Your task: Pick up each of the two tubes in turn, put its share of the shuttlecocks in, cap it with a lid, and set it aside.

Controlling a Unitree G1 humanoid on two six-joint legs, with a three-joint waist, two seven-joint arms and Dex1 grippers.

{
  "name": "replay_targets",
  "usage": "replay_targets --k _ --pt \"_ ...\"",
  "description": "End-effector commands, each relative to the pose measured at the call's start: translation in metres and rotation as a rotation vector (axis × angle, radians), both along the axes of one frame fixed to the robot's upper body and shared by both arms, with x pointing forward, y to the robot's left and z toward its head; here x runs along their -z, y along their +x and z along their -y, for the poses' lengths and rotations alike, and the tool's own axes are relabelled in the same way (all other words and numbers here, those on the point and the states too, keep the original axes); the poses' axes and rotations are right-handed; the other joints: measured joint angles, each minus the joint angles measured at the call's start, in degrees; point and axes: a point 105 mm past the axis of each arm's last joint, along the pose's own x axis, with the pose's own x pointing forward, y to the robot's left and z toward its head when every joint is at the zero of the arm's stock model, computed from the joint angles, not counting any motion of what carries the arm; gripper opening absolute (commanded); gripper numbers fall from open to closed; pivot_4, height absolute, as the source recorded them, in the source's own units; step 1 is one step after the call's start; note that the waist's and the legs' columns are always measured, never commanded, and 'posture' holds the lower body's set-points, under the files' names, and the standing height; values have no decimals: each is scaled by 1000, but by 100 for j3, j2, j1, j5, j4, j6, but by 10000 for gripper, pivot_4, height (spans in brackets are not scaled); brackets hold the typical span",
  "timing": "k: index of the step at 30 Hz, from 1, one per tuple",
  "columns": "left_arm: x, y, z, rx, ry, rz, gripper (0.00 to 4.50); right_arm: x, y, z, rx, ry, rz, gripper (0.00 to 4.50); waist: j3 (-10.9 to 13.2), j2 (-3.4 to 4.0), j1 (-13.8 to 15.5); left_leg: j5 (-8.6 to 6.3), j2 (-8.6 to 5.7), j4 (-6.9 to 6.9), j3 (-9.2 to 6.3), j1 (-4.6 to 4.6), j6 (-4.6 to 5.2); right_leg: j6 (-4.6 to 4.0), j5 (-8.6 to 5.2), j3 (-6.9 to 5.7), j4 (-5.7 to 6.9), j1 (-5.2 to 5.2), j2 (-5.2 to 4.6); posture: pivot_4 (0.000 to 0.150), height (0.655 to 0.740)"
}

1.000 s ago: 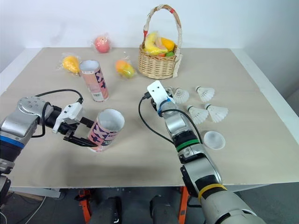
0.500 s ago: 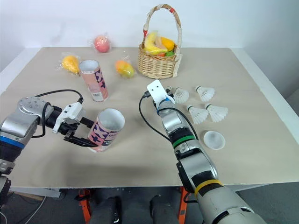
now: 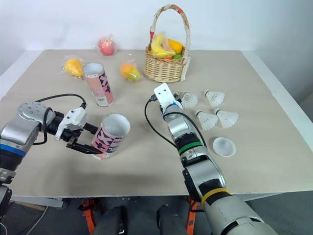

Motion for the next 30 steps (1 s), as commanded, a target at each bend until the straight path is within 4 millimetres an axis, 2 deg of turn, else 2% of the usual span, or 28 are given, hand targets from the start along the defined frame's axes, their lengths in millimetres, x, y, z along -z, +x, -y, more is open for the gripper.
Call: replay_targets --k 1,7,21,24,27,30 --pt "-10 0 1 7 -22 44 30774 1 -1 3 16 13 5 25626 0 0 1 0 0 0 0 0 0 0 0 0 0 0 0 1500 7371" --pt "-10 0 2 10 -24 44 30774 2 -2 2 9 25 2 97 0 0 1 0 0 0 0 0 -1 0 0 0 0 0 -1 1500 7371" --pt "-9 3 6 17 -34 47 30774 -1 -4 1 -7 36 13 97 0 0 -2 0 0 0 0 0 -1 0 0 1 0 -1 0 1500 7371" --pt "-9 3 7 18 -34 49 30774 -13 -5 -3 -37 66 77 97 0 0 -2 0 0 0 0 0 -1 0 0 1 1 -1 0 1500 7371" --pt "-8 3 7 18 -34 49 30774 -25 -13 -21 -187 137 126 97 0 0 -4 0 0 0 0 -1 -1 0 0 2 1 -1 0 1500 7371" --pt "-8 2 6 15 -33 49 30774 -42 -24 -22 -293 166 198 97 0 1 -1 0 -1 0 -2 -4 -1 2 -1 0 1 -1 0 1500 7371"
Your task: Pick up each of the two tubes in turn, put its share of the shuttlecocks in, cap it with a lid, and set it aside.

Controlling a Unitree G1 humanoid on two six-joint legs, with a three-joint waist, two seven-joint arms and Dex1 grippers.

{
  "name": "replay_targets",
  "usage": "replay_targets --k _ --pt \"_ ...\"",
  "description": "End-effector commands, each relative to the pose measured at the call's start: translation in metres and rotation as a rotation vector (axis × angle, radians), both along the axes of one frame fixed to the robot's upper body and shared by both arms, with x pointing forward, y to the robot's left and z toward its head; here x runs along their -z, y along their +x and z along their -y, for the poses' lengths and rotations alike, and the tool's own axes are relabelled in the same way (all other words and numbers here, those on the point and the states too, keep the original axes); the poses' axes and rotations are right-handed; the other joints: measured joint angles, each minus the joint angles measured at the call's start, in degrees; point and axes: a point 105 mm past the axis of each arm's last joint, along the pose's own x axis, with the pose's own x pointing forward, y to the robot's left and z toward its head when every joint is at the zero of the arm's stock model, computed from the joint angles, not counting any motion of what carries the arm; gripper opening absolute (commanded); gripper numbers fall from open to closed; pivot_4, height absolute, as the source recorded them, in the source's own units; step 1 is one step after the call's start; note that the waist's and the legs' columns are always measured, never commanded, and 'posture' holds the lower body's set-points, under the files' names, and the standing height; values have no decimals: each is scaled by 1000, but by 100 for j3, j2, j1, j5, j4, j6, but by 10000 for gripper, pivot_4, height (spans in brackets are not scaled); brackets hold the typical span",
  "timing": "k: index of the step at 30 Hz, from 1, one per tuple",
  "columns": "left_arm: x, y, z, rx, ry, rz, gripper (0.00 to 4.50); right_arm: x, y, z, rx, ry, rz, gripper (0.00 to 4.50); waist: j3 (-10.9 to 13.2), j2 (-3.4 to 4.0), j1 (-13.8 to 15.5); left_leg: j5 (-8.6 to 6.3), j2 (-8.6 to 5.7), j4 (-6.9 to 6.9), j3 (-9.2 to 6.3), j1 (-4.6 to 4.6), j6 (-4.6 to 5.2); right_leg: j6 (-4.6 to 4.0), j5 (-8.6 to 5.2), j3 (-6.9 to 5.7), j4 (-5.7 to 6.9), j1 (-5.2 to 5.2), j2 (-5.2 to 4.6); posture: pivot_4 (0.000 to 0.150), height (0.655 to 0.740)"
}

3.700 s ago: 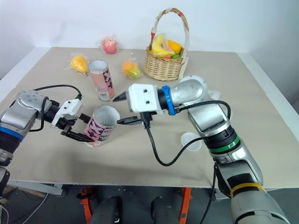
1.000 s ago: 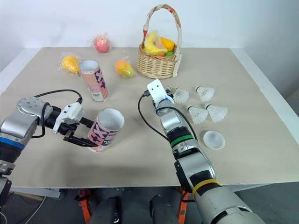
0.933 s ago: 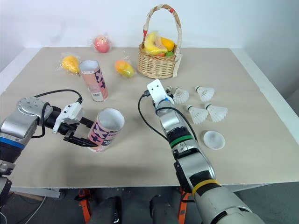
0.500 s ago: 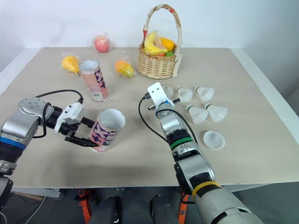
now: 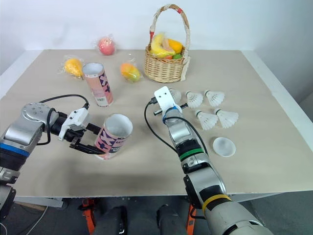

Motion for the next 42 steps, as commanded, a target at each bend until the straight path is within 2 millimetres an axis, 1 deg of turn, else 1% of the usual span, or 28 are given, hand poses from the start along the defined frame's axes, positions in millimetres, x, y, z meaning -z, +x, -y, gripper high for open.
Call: replay_targets --k 1,5,8,11,16,19,22,24,27,32,37,39,42 --pt "-10 1 -2 -3 -13 46 30774 -40 -10 -5 -110 44 150 97 0 0 0 0 0 0 0 0 0 0 0 0 0 0 0 1500 7371" --pt "-9 0 -3 -8 -13 44 30774 -63 -29 9 -209 31 261 97 0 0 31 0 0 3 -2 -2 0 1 0 -3 0 1 -1 1500 7371" --pt "-9 -1 -4 -9 -14 43 30774 -77 -37 26 -218 71 286 97 0 0 29 0 -1 4 -1 -3 0 2 0 -1 0 1 -2 1500 7371" --pt "-8 -1 -4 -9 -15 43 30774 -89 -46 38 -241 102 300 97 0 0 23 1 2 5 -2 -2 0 -1 2 -2 3 0 2 1500 7371" --pt "-8 0 -2 -6 -18 42 30774 -118 -71 49 -386 183 320 97 1 1 28 1 5 5 -2 -1 0 -4 1 -2 6 -1 4 1500 7371" --pt "-8 0 -1 -4 -19 40 30774 -129 -85 52 -475 204 293 97 1 1 31 1 4 6 -2 -2 0 -3 0 -2 6 1 3 1500 7371" --pt "-7 0 -1 -4 -19 38 30774 -138 -105 54 -588 204 256 97 1 2 35 1 4 8 -2 -1 0 -3 0 -3 6 1 3 1500 7371" --pt "-7 1 -1 -4 -21 36 30774 -141 -118 54 -658 203 217 97 2 3 33 1 6 8 -2 0 0 -3 1 -3 6 1 5 1500 7371" --pt "-7 1 0 -3 -24 34 30774 -138 -133 51 -735 196 149 97 2 3 32 1 6 8 -2 0 0 -3 0 -3 7 1 4 1500 7371" --pt "-7 2 0 -4 -27 34 30774 -134 -146 48 -800 223 77 97 2 3 35 1 5 13 -1 0 0 -1 1 -2 7 2 3 1500 7371" --pt "-8 2 1 -1 -32 38 30774 -128 -160 41 -862 210 32 97 2 3 41 1 5 13 -2 0 1 1 1 -3 7 3 3 1500 7371" --pt "-8 2 2 0 -34 39 30774 -130 -161 41 -865 223 33 97 2 3 42 1 5 13 -1 0 1 1 1 -2 7 3 3 1500 7371" --pt "-9 3 2 -1 -34 38 30774 -138 -164 41 -888 268 38 97 2 3 41 1 5 14 -2 0 1 2 1 -3 7 3 3 1500 7371"
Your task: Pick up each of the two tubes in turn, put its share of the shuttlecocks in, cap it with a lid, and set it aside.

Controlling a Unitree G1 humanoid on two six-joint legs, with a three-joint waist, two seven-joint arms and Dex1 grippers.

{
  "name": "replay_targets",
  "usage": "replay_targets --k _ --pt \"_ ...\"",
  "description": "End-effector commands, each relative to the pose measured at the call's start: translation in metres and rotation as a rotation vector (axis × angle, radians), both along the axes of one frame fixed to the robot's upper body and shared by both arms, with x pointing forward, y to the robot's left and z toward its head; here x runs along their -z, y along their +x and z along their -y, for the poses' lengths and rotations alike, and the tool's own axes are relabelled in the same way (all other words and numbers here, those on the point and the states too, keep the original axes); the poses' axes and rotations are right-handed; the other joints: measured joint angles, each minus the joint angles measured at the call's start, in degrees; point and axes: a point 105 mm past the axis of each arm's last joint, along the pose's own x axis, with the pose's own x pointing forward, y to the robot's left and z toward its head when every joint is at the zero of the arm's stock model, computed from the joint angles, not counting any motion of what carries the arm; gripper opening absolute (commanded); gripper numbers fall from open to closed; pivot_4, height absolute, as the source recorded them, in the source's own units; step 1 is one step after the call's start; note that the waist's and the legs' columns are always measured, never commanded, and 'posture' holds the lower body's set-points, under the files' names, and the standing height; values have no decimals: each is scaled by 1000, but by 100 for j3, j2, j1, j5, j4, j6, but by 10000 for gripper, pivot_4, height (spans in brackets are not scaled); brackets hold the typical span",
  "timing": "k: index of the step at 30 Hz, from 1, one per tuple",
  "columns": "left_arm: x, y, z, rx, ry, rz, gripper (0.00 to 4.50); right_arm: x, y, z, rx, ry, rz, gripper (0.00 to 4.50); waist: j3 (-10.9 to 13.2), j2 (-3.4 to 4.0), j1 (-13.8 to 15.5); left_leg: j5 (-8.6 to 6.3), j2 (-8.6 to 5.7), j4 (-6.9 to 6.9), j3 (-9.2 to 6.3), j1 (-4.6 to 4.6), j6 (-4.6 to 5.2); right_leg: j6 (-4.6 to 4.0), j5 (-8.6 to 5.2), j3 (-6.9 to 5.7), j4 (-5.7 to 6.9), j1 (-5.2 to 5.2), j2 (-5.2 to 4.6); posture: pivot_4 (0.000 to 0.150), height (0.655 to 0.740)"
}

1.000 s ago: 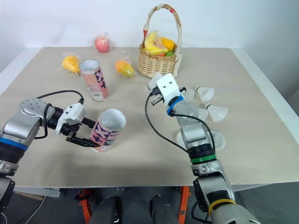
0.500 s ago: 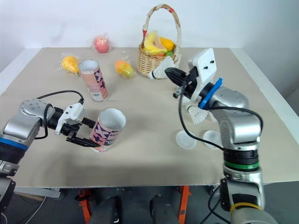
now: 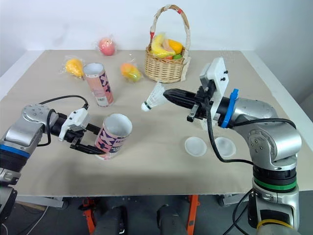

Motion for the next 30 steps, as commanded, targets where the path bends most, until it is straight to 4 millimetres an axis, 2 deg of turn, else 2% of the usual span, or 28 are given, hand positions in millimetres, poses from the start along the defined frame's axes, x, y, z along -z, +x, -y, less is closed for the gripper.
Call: replay_targets --k 1,10,22,26,28,29,30 --pt "-12 3 -1 2 -8 46 30774 -21 -13 0 -44 49 41 97 0 0 0 0 0 1 -1 0 0 0 0 -1 0 0 0 1500 7371" --pt "-13 4 0 1 -9 46 30774 -9 -29 -22 -148 -2 16 97 0 0 -1 0 1 1 -1 0 1 1 0 0 0 0 0 1500 7371" --pt "-13 5 0 1 -8 50 30774 6 -37 -57 -288 -21 -34 97 0 -1 -1 0 1 5 -1 -1 1 1 1 -1 1 0 0 1500 7371" --pt "-14 5 0 1 -9 52 30774 17 -42 -59 -358 -41 -122 14514 0 -1 0 1 1 5 -1 -1 1 1 1 -1 1 1 0 1500 7371" --pt "-14 5 0 0 -10 52 30774 19 -40 -54 -335 -50 -140 20867 0 -1 0 1 1 5 -1 -1 1 1 1 -1 1 1 0 1500 7371" --pt "-14 5 0 -1 -10 51 30774 20 -40 -50 -327 -54 -151 25919 0 -1 0 1 1 6 -1 -1 1 1 1 -1 1 1 0 1500 7371" --pt "-14 5 0 -1 -10 51 30774 19 -39 -44 -306 -46 -153 28050 0 -1 0 1 1 6 -1 -1 1 1 1 -1 1 1 0 1500 7371"
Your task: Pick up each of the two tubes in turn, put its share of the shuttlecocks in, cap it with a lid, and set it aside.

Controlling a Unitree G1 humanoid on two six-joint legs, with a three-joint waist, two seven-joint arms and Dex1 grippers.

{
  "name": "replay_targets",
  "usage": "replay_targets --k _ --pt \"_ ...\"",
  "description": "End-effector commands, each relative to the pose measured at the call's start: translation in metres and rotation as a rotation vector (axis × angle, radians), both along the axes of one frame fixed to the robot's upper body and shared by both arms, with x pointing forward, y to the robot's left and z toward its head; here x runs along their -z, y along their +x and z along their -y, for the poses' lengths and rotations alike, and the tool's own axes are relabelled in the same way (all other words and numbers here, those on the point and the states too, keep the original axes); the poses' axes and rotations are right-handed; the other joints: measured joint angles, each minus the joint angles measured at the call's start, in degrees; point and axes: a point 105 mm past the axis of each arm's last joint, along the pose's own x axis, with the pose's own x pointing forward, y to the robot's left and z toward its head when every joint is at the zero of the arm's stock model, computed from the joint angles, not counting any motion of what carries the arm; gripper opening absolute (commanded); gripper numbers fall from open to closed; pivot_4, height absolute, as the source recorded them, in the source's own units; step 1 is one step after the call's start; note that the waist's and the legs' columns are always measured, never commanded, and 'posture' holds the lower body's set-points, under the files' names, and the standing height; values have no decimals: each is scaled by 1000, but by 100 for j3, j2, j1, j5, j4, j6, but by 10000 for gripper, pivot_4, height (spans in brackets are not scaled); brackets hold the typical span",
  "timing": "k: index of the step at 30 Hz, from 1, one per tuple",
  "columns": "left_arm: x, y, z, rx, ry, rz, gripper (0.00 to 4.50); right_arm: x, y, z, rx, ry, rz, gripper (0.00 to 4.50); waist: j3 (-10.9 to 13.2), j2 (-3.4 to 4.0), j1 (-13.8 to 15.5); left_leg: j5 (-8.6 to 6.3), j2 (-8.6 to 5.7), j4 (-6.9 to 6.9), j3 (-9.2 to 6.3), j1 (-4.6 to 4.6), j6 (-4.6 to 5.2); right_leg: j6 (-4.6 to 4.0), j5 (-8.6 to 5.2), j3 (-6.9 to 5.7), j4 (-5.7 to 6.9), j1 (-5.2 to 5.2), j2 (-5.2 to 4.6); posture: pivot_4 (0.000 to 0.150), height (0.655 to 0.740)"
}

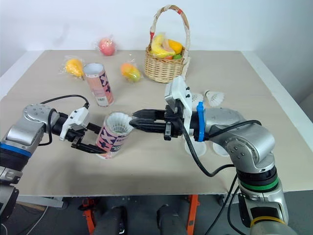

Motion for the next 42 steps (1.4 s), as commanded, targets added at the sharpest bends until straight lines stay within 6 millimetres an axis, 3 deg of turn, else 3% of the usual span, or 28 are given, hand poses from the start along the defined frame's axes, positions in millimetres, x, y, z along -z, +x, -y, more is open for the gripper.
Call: replay_targets --k 1,5,8,12,16,20,27,33,42 --pt "-12 2 0 5 -6 49 30774 -9 1 21 51 34 -6 28050 0 0 1 0 0 0 0 0 0 1 0 0 0 0 0 1500 7371" --pt "-11 1 0 7 -9 49 30774 -11 27 63 326 74 -7 28050 0 0 8 0 -2 3 -2 0 0 1 0 -2 0 5 -2 1500 7371" --pt "-10 1 0 8 -9 46 30774 15 32 96 518 -13 -22 28050 -3 -5 18 0 -2 4 -7 1 0 1 -2 -8 -1 11 -2 1500 7371" --pt "-8 1 0 12 -8 41 30774 52 24 122 645 -97 -90 28050 -3 -5 15 0 -4 1 -6 0 0 1 -2 -4 -1 7 -2 1500 7371" --pt "-8 1 1 18 -6 40 30774 72 25 132 700 -138 -112 28050 -2 -3 -18 0 -4 5 -2 4 2 20 -3 4 -1 8 0 1500 7371" --pt "-8 1 2 23 -5 41 30774 91 42 150 812 -174 -121 28050 -3 -5 -8 18 -3 9 -4 11 26 40 8 -1 -1 16 1 1500 7371" --pt "-7 -1 0 20 -2 40 30774 107 75 177 963 -232 -115 28050 -1 -2 -15 26 -2 34 8 21 34 26 15 10 -2 32 -1 1500 7371" --pt "-7 -3 -1 20 -1 36 30774 109 91 183 1000 -226 -110 28050 -1 -1 -8 26 -4 29 10 20 34 48 24 13 -2 32 0 1500 7371" --pt "-7 -3 -3 10 -3 32 30774 107 100 169 958 -210 -105 28050 -1 -1 -6 26 -7 13 5 20 34 46 19 12 -4 29 0 1500 7371"
